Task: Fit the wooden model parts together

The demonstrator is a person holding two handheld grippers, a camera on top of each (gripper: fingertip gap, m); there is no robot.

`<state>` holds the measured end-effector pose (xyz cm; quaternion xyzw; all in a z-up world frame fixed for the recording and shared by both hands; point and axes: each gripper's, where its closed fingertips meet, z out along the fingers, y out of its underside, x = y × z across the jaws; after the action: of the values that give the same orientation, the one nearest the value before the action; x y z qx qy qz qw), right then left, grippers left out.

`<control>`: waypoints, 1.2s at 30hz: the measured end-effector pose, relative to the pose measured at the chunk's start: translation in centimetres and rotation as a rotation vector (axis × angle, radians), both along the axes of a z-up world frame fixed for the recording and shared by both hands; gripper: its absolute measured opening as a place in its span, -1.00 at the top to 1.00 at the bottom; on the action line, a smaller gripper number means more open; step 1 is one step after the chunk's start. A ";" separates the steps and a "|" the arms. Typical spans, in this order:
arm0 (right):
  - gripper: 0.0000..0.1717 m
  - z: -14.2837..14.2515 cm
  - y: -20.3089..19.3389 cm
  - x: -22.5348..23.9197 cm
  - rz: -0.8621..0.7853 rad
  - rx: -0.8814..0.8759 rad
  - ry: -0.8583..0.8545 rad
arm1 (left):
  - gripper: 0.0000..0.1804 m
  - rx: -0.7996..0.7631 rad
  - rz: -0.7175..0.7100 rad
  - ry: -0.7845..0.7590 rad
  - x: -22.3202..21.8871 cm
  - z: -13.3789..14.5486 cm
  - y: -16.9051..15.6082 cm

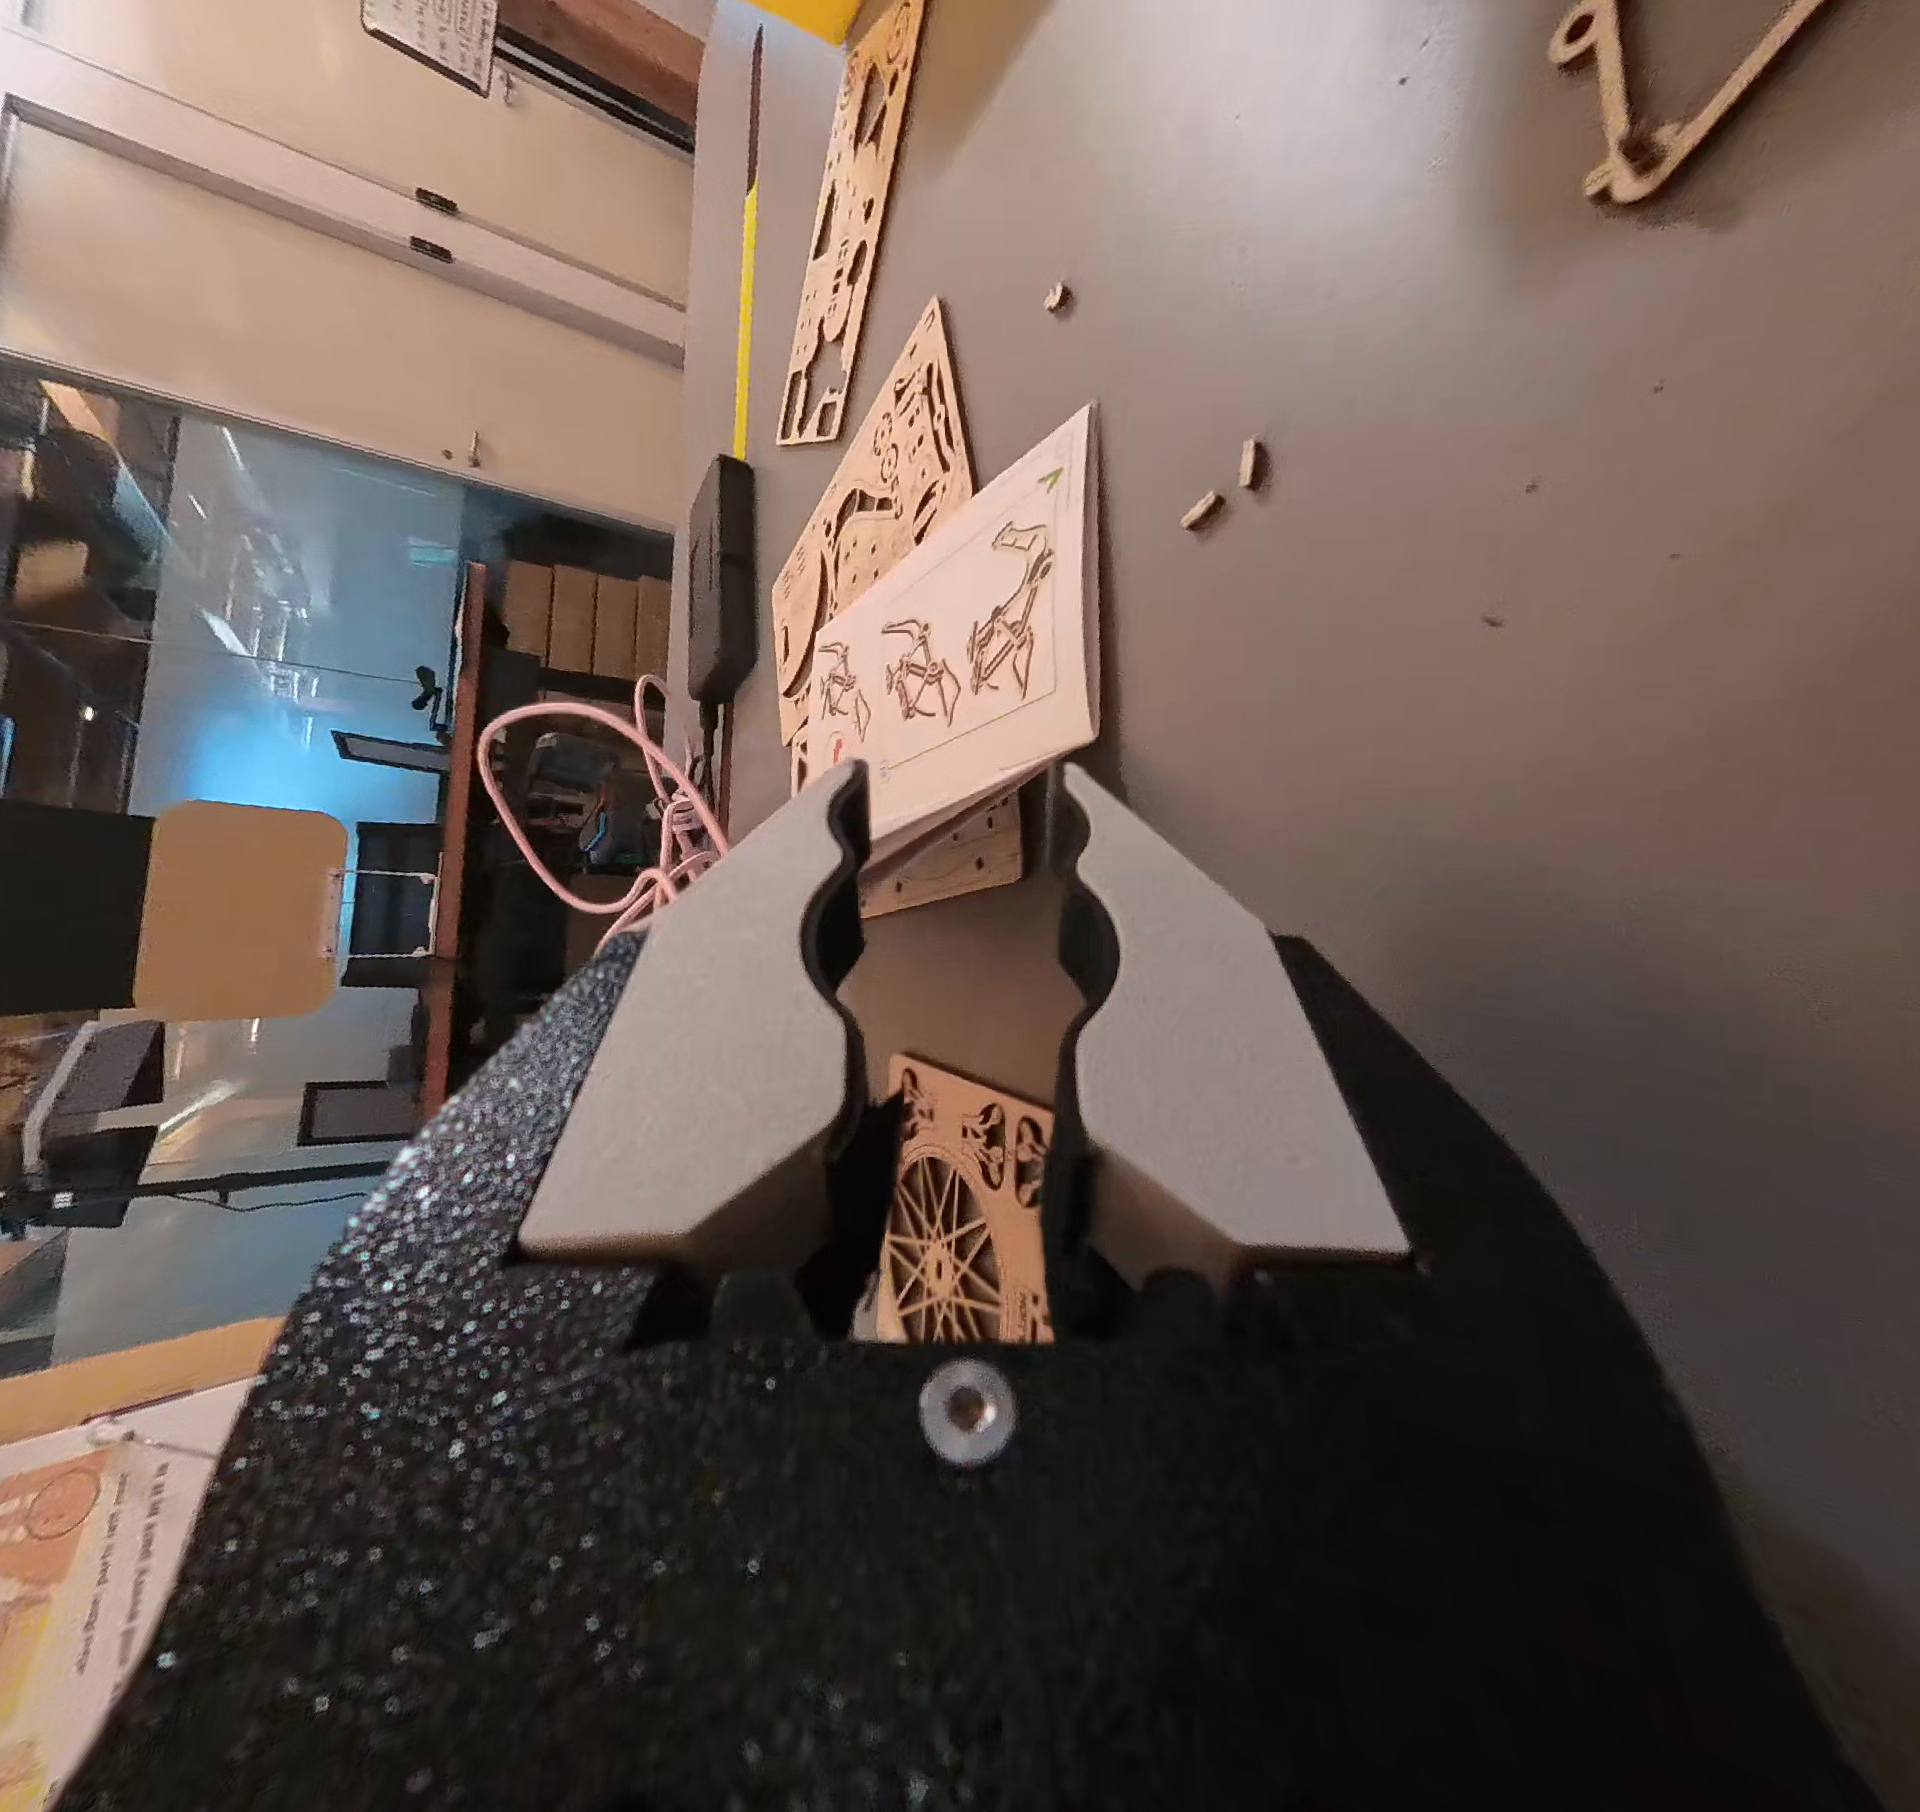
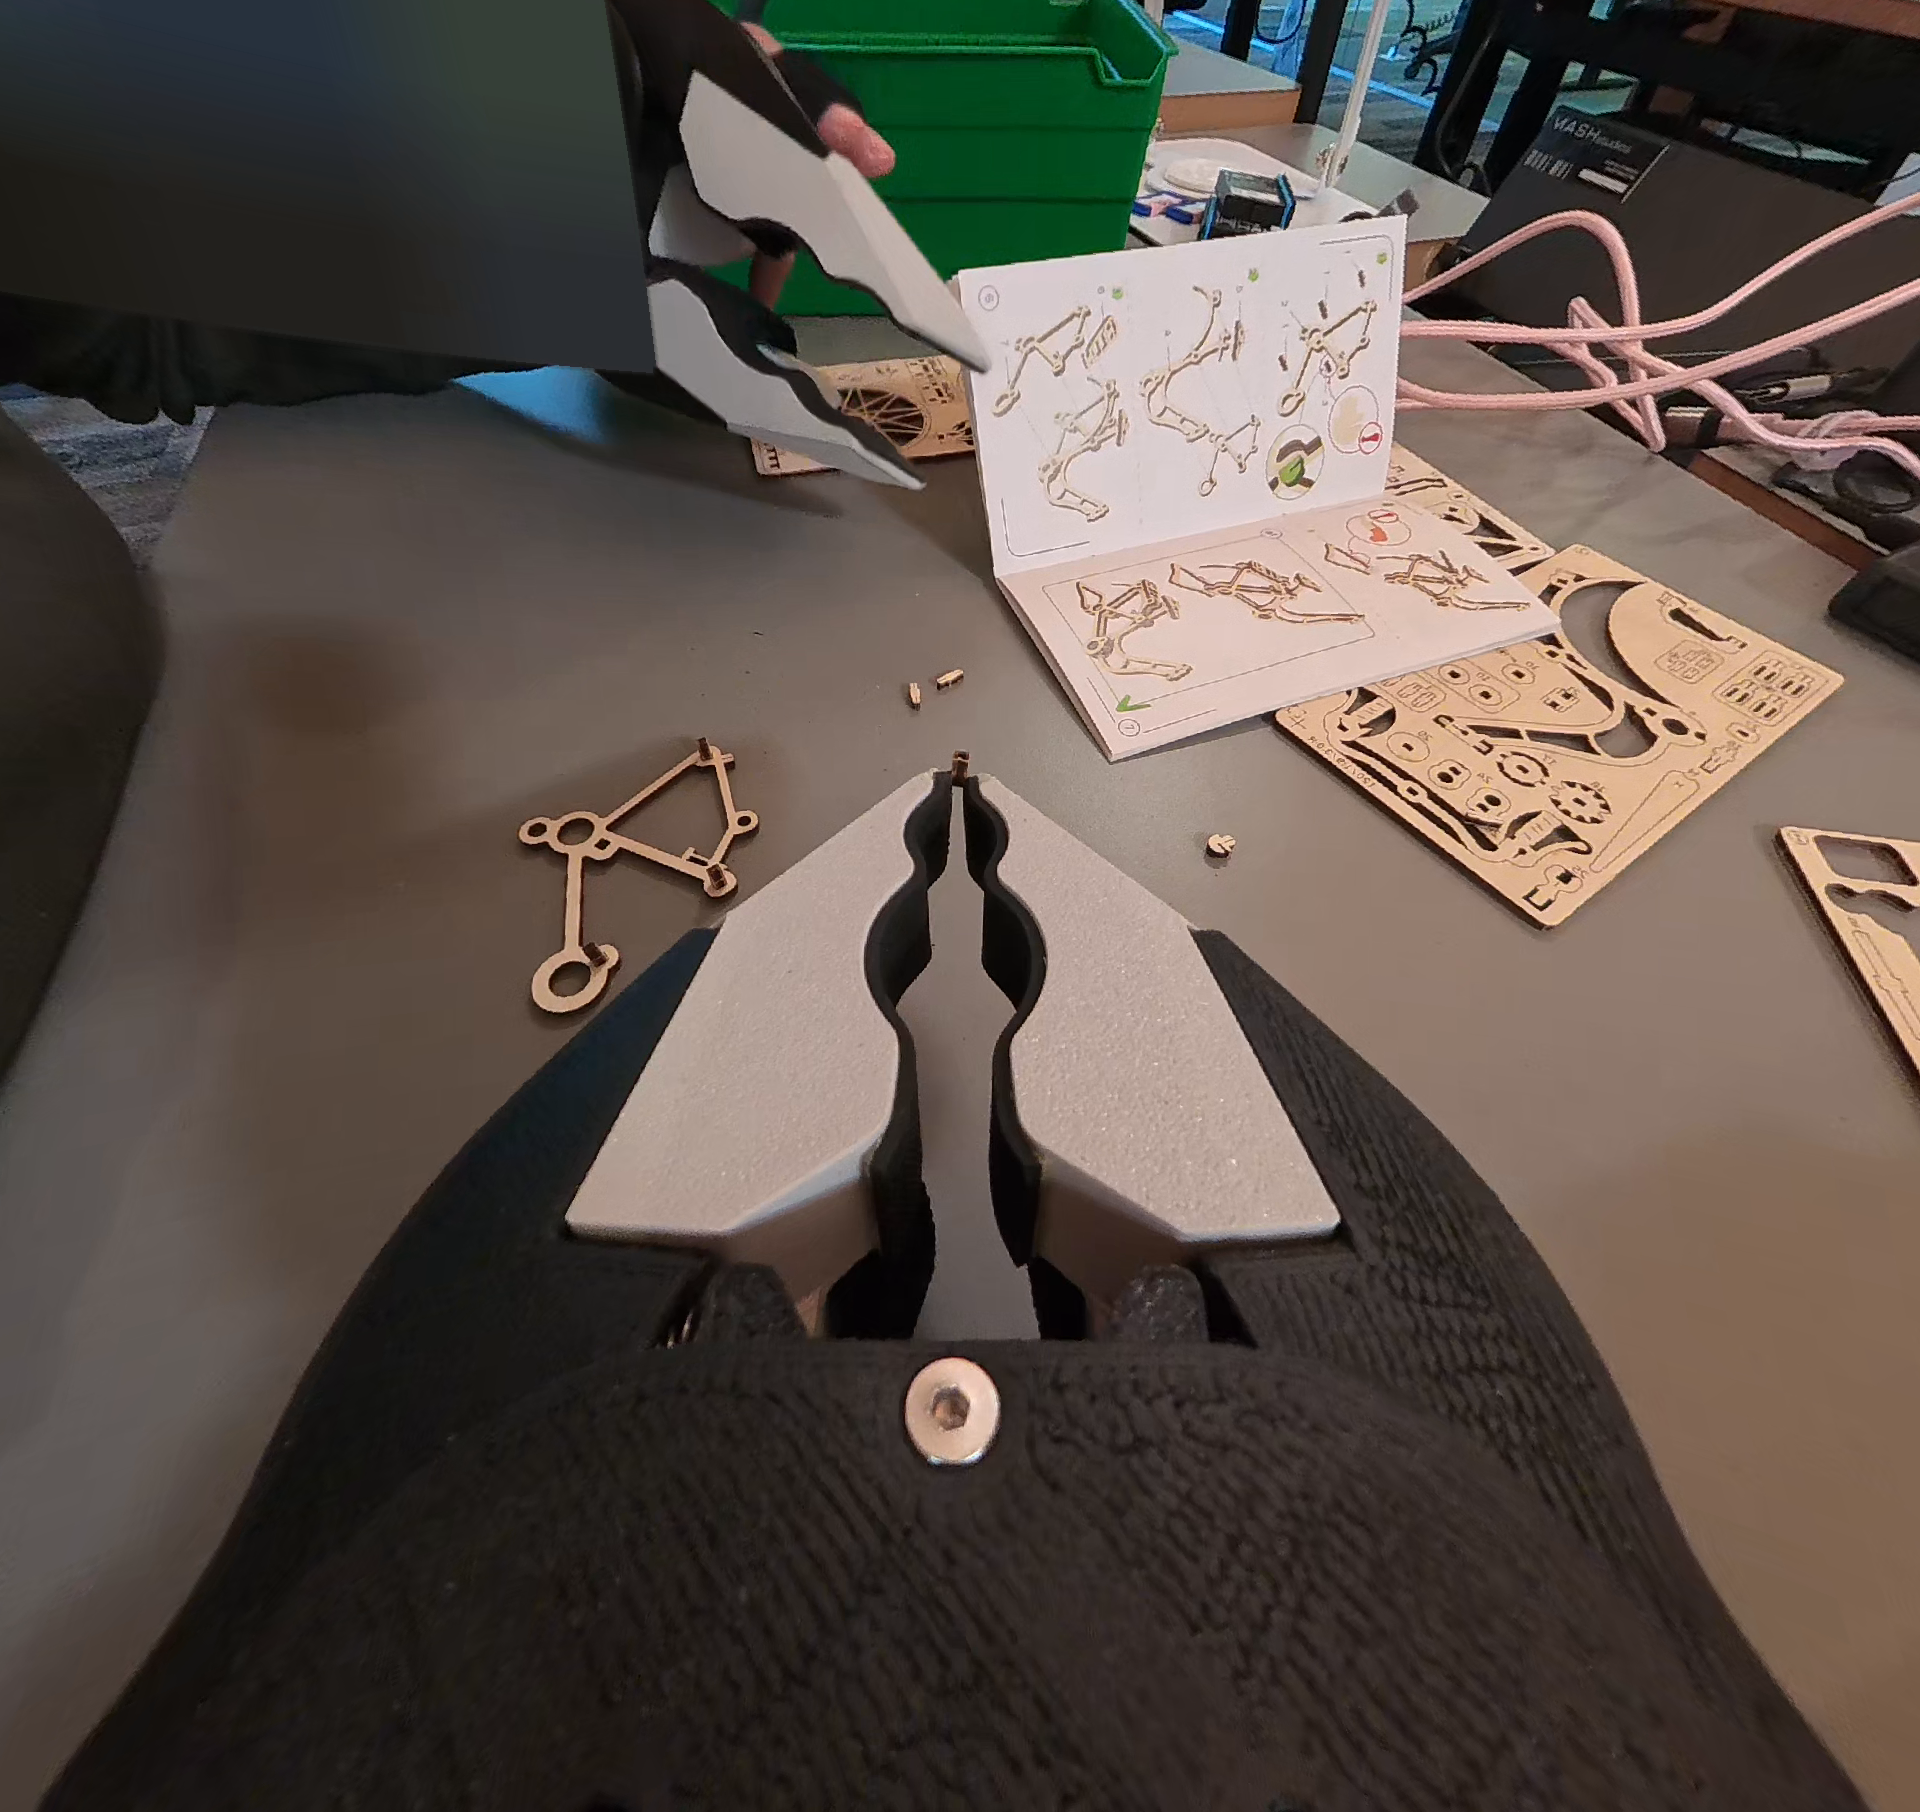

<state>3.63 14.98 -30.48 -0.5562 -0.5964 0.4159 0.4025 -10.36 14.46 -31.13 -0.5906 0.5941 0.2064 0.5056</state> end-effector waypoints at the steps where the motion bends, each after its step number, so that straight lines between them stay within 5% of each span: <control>1: 1.00 0.0 0.0 0.0 -0.001 -0.001 0.001 | 0.64 -0.002 0.010 -0.001 0.0 0.0 0.1; 8: 1.00 0.1 0.2 0.0 -0.005 -0.018 0.006 | 0.64 0.014 0.127 0.134 -2.4 -0.3 1.2; 20: 1.00 0.0 0.1 0.0 -0.001 -0.013 0.001 | 0.93 -0.014 0.252 0.213 -4.5 -1.7 2.0; 36: 1.00 0.1 0.2 0.0 -0.007 -0.019 0.007 | 1.00 -0.275 0.256 0.042 -1.3 -4.4 -1.6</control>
<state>3.65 15.19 -30.39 -0.5604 -0.5892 0.4221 0.4008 -11.69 12.89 -35.50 -0.7204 0.5472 0.1982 0.3773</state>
